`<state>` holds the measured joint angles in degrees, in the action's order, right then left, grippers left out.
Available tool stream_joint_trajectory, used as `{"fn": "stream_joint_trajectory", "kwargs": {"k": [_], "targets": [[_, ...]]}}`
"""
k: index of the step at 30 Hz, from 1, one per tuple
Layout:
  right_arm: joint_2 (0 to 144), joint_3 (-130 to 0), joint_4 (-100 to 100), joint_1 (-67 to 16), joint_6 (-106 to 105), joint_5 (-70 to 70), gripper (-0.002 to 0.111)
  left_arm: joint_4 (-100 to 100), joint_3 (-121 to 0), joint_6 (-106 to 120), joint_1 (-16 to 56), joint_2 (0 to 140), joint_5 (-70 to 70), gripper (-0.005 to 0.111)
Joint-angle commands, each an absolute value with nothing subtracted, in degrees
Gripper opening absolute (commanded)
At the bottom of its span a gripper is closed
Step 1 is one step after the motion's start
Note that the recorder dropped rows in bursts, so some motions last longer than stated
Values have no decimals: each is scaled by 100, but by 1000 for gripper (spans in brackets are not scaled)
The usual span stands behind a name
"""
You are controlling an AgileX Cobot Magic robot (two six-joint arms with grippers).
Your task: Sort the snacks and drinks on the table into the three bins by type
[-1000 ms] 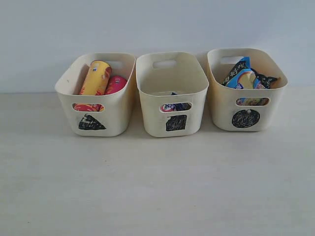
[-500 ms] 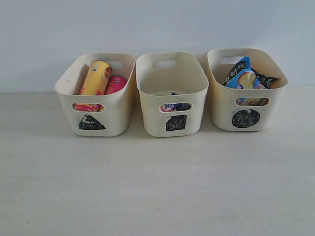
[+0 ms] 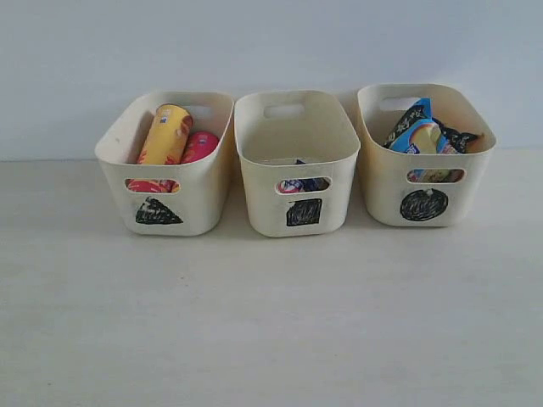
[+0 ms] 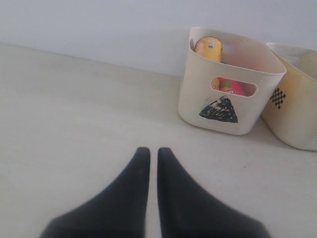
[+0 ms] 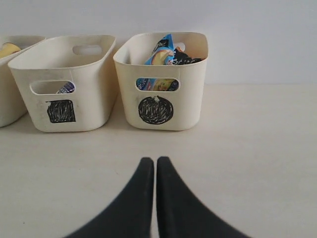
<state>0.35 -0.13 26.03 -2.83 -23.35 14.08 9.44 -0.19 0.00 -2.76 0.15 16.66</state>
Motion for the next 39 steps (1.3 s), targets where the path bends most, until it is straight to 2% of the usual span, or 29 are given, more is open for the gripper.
{"fn": "stream_joint_trajectory", "kwargs": {"k": [1,5,10,17,39], "targets": [[0,0,2495,-267,-2318,1510,0,1002,0,0,-285,0,1652,5],[0,0,2310,-267,-2190,1534,0,1002,0,0,-285,0,1652,5],[0,0,1291,-267,-1068,1854,0,1002,0,0,-285,0,1652,5],[0,0,864,-267,-1062,1873,0,1002,0,0,-285,0,1652,5],[0,0,805,-267,-781,1873,0,1002,0,0,-285,0,1652,5]]}}
